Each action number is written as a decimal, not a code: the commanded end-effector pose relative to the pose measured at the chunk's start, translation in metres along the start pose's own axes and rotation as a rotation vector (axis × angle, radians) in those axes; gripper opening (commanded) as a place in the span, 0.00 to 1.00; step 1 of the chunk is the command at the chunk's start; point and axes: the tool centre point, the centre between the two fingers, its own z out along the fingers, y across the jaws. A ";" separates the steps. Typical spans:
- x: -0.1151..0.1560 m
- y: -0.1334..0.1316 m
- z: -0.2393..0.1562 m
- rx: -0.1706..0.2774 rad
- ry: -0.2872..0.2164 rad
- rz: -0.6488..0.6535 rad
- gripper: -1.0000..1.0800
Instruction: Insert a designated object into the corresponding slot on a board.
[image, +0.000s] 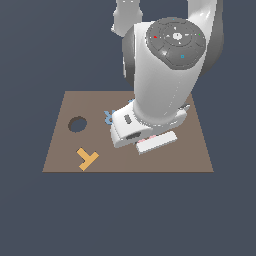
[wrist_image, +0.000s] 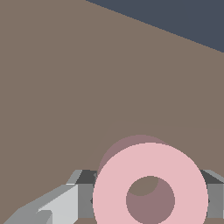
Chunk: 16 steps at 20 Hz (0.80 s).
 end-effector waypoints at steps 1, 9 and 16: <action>-0.008 0.000 -0.001 0.000 0.001 0.072 0.00; -0.039 -0.006 -0.002 0.000 0.001 0.365 0.00; -0.067 -0.020 -0.004 0.000 0.000 0.648 0.00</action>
